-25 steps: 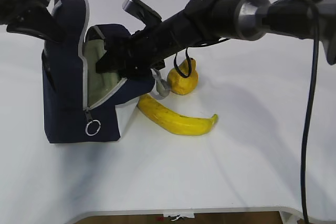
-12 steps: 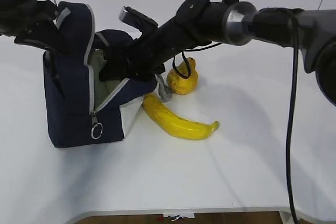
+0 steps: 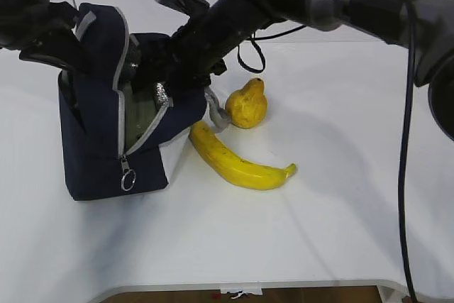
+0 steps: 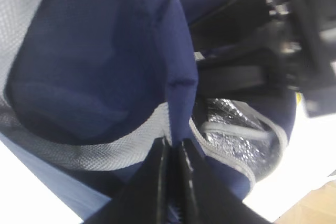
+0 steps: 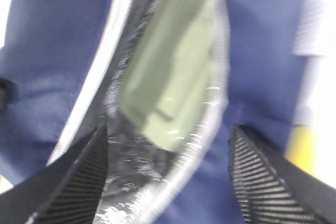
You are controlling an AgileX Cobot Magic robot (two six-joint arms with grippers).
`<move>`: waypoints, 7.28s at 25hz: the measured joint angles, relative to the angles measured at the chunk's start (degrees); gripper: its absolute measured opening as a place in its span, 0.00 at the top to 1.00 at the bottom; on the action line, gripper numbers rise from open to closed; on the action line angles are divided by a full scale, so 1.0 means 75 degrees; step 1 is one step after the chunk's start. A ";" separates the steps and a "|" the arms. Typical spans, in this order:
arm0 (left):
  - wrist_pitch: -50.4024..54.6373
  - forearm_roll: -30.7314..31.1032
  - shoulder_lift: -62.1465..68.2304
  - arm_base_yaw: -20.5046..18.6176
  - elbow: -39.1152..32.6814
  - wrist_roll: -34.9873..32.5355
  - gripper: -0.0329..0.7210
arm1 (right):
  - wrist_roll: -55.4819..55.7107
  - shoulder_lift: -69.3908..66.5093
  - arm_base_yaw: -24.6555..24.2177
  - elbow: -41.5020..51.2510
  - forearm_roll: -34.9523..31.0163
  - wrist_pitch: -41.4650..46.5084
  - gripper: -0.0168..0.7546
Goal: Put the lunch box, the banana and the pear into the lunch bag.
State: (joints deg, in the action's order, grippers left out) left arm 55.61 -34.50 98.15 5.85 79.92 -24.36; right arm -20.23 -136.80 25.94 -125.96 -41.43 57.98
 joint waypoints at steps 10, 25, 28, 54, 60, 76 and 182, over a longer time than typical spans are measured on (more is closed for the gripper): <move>0.0000 0.0035 0.0000 0.0000 0.0000 -0.0010 0.96 | 0.1306 0.0065 0.0000 -0.1669 0.1591 0.1667 0.28; -0.0039 0.0110 0.0000 0.0000 0.0000 -0.0016 0.96 | 0.1453 0.2677 0.0000 0.1483 0.3327 0.1765 0.32; -0.0058 0.0124 0.0000 0.0000 0.0000 -0.0016 0.96 | 0.1069 0.2987 0.0000 0.2148 0.3396 0.1780 0.32; -0.0065 0.0178 0.0000 0.0000 0.0000 -0.0016 0.96 | 0.0155 0.1189 0.0283 0.2547 0.3644 0.1225 0.32; -0.0065 0.0204 0.0000 0.0000 0.0000 -0.0016 0.96 | 0.0155 0.0927 0.0351 0.2547 0.3807 0.1177 0.32; -0.0065 0.0234 0.0000 0.0000 0.0000 -0.0016 0.96 | 0.0155 0.0785 0.0351 0.2547 0.3906 0.1493 0.61; 0.0276 0.0152 -0.0670 -0.0012 0.0003 -0.0028 0.96 | 0.3492 0.1090 0.0055 -0.0767 0.6424 0.1804 0.26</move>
State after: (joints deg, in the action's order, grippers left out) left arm 57.68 -33.36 93.13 5.76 79.94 -24.57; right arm 5.96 -128.63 26.35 -131.71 6.75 71.51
